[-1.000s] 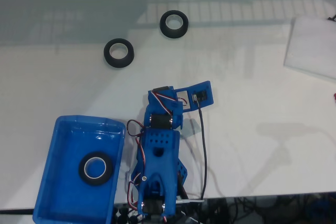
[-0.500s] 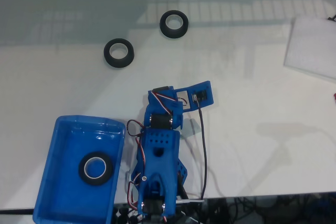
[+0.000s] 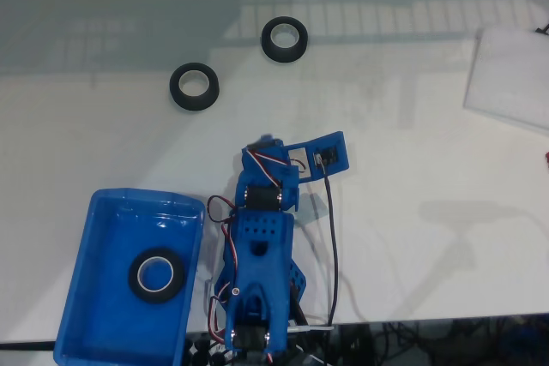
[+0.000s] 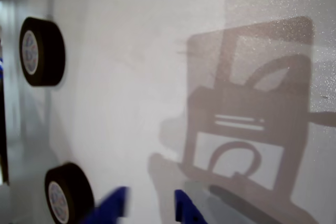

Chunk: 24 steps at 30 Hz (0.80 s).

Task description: Grasp all tape and put them in the bin.

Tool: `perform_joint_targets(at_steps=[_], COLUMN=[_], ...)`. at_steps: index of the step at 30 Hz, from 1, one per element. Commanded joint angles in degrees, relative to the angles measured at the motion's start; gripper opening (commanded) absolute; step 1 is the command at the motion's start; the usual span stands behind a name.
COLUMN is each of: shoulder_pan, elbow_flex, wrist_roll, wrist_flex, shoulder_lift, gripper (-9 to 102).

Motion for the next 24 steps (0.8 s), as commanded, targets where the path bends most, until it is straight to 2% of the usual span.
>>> perform_joint_targets(at_steps=[1,6,14,20,24], shoulder_pan=[-0.09,0.70,1.58,1.76,1.32], elbow_flex=[-1.93,-11.78,-37.88,-64.78,-83.58], wrist_roll=[0.18,2.02,5.54,8.35,9.76], wrist_flex=[-3.08,-7.91,-15.73,-13.18,-4.75], shoulder_lift=[-4.13,-18.02,-56.69,-85.25,-101.25], gripper=[28,31,31,30,31])
